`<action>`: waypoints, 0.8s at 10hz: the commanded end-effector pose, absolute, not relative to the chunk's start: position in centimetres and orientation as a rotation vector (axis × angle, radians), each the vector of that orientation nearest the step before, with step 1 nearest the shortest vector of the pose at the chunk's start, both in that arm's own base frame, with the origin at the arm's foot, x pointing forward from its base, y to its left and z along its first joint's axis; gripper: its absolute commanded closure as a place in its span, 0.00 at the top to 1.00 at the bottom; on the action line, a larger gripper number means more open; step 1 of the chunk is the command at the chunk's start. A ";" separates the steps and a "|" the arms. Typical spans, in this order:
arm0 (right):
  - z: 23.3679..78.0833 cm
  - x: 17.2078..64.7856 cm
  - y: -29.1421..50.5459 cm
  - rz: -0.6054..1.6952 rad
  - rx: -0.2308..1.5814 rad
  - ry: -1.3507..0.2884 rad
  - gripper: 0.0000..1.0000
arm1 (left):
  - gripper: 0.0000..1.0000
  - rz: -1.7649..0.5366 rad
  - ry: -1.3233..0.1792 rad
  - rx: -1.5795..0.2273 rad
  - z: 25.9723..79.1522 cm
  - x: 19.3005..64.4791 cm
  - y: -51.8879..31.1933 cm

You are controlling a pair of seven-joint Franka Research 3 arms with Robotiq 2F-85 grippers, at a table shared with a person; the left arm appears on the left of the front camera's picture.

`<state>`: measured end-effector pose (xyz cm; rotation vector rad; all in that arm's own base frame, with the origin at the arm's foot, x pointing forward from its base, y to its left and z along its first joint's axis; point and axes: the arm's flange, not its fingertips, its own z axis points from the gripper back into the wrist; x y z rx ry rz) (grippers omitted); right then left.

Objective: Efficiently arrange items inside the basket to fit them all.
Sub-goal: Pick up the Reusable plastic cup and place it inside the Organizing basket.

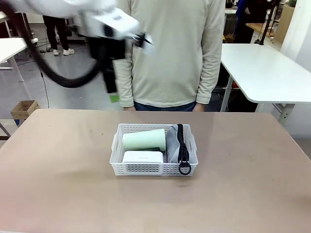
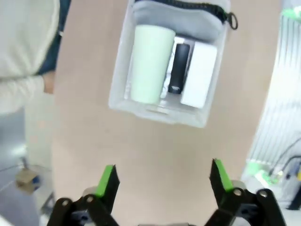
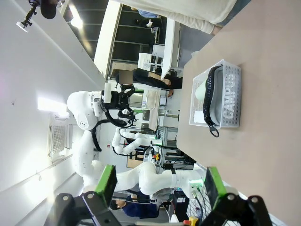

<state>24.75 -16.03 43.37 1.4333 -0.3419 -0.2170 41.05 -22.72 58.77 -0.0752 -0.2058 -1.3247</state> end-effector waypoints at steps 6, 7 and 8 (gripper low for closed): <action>43.9 24.8 -15.8 -0.229 1.456 -0.348 1.00 | 1.00 -0.670 -0.942 -0.893 42.2 23.2 9.8; 43.9 24.8 -15.8 -0.229 1.456 -0.348 1.00 | 1.00 -0.843 -0.620 -0.726 48.7 29.3 6.7; 43.9 24.8 -15.8 -0.229 1.456 -0.348 1.00 | 1.00 -0.843 -0.620 -0.726 48.7 29.3 6.7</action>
